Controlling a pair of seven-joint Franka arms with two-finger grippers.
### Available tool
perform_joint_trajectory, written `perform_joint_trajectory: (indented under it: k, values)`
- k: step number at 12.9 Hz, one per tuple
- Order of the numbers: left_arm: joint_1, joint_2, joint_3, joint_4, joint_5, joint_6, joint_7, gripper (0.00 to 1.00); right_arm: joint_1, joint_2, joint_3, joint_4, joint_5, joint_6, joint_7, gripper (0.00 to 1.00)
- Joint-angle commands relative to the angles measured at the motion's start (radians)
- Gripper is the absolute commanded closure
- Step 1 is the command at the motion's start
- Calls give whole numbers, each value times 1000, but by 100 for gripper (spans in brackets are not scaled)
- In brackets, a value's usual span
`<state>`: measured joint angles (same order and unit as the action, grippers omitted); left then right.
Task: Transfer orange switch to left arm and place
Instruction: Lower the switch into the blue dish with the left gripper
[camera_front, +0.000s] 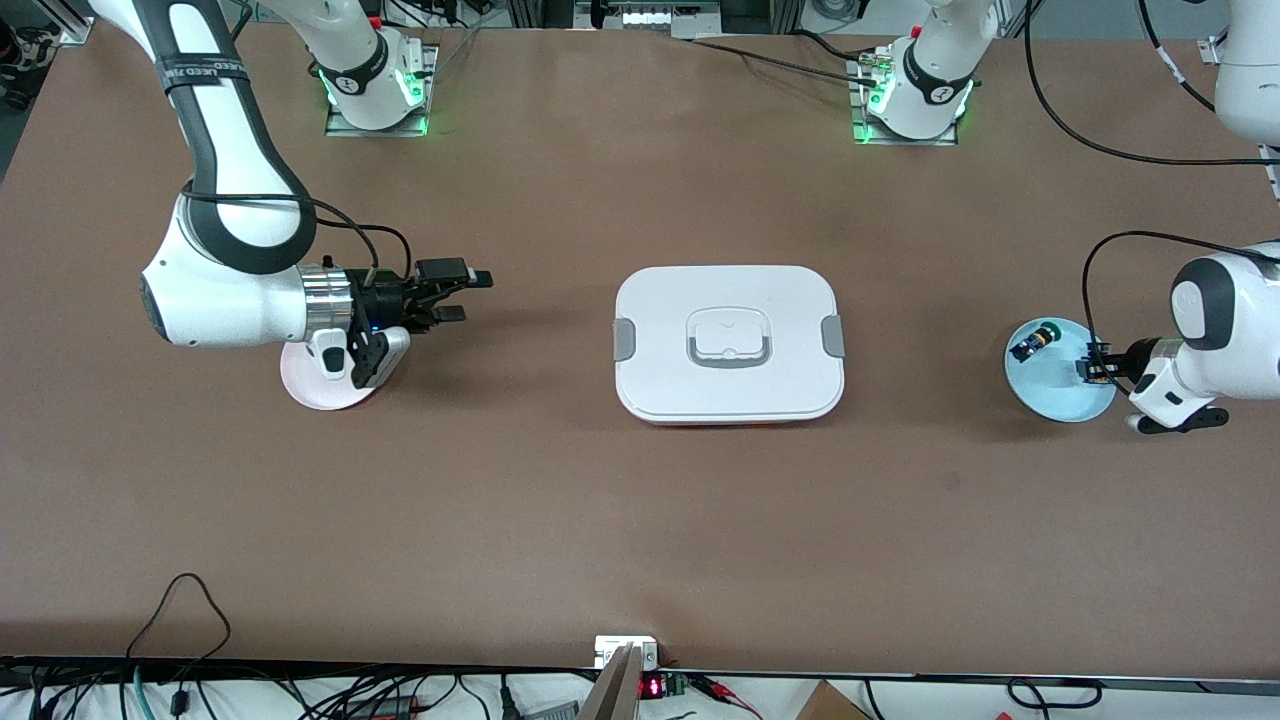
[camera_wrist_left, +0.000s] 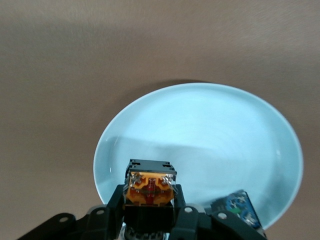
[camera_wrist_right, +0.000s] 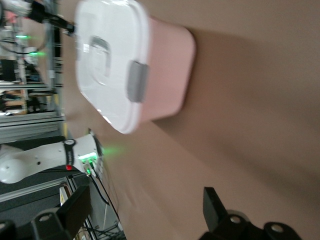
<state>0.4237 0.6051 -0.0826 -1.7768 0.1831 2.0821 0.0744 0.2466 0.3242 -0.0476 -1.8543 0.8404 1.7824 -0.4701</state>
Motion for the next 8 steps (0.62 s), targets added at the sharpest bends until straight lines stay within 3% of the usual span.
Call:
perform_joint_trajectory:
  k: [1, 3, 4, 6, 8]
  values:
    - [16, 33, -22, 27, 30, -5, -18, 95, -3, -17, -17, 1, -153, -52, 154, 0]
    - [17, 45, -22, 22, 32, 28, -4, 91, -12, -17, -55, 15, -245, -107, 173, 0]
    - [17, 53, -20, 22, 32, 41, 20, 84, -12, -17, -70, 17, -304, -122, 174, 0]
    - [17, 56, -20, 23, 29, 53, 59, 51, -12, -19, -78, 33, -445, -156, 238, 0]
    - [17, 53, -20, 26, 27, 53, 61, 3, -1, -21, -77, 73, -562, -198, 371, 0]
